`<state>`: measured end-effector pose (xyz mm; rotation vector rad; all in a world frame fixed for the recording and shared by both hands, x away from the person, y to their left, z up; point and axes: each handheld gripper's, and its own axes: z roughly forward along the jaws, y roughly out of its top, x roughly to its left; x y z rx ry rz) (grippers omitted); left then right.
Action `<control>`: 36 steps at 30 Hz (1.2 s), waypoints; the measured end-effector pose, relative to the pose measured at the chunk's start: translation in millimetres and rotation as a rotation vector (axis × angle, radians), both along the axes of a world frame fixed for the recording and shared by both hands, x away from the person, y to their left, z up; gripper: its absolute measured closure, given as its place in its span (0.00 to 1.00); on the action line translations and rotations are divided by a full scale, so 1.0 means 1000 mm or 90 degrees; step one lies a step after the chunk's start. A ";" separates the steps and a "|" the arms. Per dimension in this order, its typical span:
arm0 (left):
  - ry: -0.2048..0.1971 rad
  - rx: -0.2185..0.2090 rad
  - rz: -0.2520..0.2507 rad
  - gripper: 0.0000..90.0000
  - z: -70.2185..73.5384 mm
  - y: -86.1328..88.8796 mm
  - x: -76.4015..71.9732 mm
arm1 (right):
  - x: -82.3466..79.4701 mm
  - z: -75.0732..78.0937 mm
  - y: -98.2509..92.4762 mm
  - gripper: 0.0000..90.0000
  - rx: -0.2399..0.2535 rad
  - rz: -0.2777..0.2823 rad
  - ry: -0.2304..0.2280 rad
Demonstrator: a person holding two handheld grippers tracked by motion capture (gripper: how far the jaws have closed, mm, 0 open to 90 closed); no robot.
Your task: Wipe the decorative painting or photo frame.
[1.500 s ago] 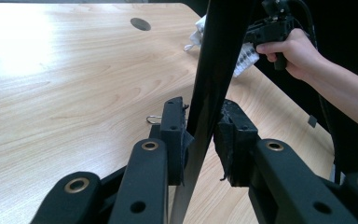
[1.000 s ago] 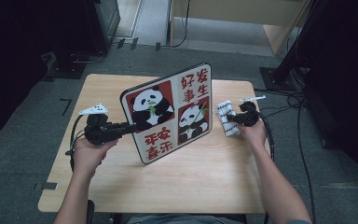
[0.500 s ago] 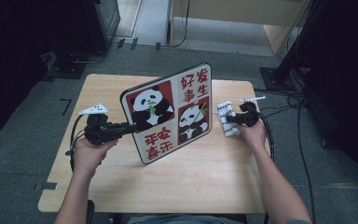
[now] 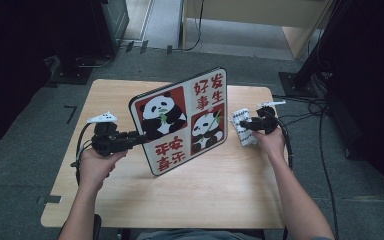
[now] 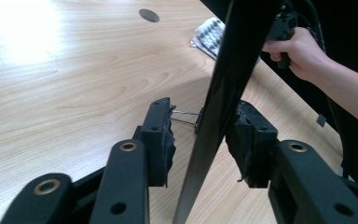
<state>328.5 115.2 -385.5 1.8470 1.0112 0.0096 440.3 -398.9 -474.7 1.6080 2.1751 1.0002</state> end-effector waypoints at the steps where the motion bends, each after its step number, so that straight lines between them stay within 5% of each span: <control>1: -0.001 -0.001 0.000 0.66 0.000 0.000 0.000 | -0.001 0.002 0.001 0.40 -0.001 0.002 -0.002; 15: 0.004 0.008 0.013 0.55 -0.007 0.001 0.003 | -0.023 0.025 0.002 0.39 -0.003 0.021 -0.029; 36: 0.001 0.016 0.021 0.50 -0.018 0.005 0.012 | -0.046 0.034 0.009 0.40 0.011 0.050 -0.034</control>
